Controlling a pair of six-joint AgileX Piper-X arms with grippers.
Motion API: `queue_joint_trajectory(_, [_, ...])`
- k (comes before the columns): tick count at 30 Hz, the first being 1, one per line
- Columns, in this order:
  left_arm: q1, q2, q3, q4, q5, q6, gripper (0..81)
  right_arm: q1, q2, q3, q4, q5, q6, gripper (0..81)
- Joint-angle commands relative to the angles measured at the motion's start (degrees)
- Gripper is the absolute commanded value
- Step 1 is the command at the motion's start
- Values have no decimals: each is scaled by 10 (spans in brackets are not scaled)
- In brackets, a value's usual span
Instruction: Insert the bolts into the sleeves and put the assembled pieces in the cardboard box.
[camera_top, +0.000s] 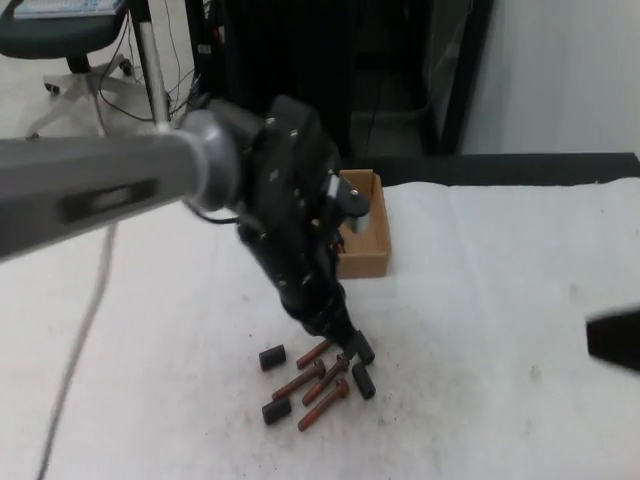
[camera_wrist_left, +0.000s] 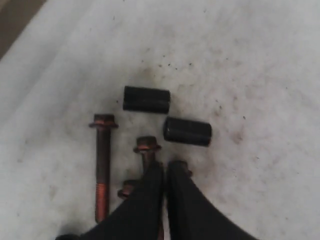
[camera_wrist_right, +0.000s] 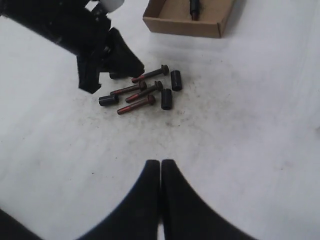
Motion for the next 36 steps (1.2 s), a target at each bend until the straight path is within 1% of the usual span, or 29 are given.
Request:
queue_joint_trajectory(1, [-3, 40, -58, 50, -11, 7, 201, -2, -37, 27, -1, -6, 22, 8])
queue_joint_trajectory(3, [-3, 61, -88, 75, -31, 8, 305, -2, -53, 36, 8, -14, 25, 8])
queue_joint_trajectory(4, [-3, 70, -98, 86, -50, 8, 339, -2, -56, 39, 13, -18, 25, 8])
queue_joint_trajectory(5, [-3, 75, -105, 91, -63, 8, 352, -2, -58, 41, 19, -23, 25, 8])
queue_joint_trajectory(7, [-3, 79, -110, 94, -82, 13, 354, -2, -58, 41, 27, -29, 25, 8])
queue_joint_trajectory(10, [-3, 79, -110, 93, -90, 44, 354, -2, -58, 41, 27, -29, 25, 8])
queue_joint_trajectory(26, [-3, 103, -110, 77, -90, 47, 354, -2, -58, 41, 27, -29, 25, 8])
queue_joint_trajectory(36, [-3, 103, -110, 45, -90, 48, 354, -2, -58, 41, 6, -29, 25, 8])
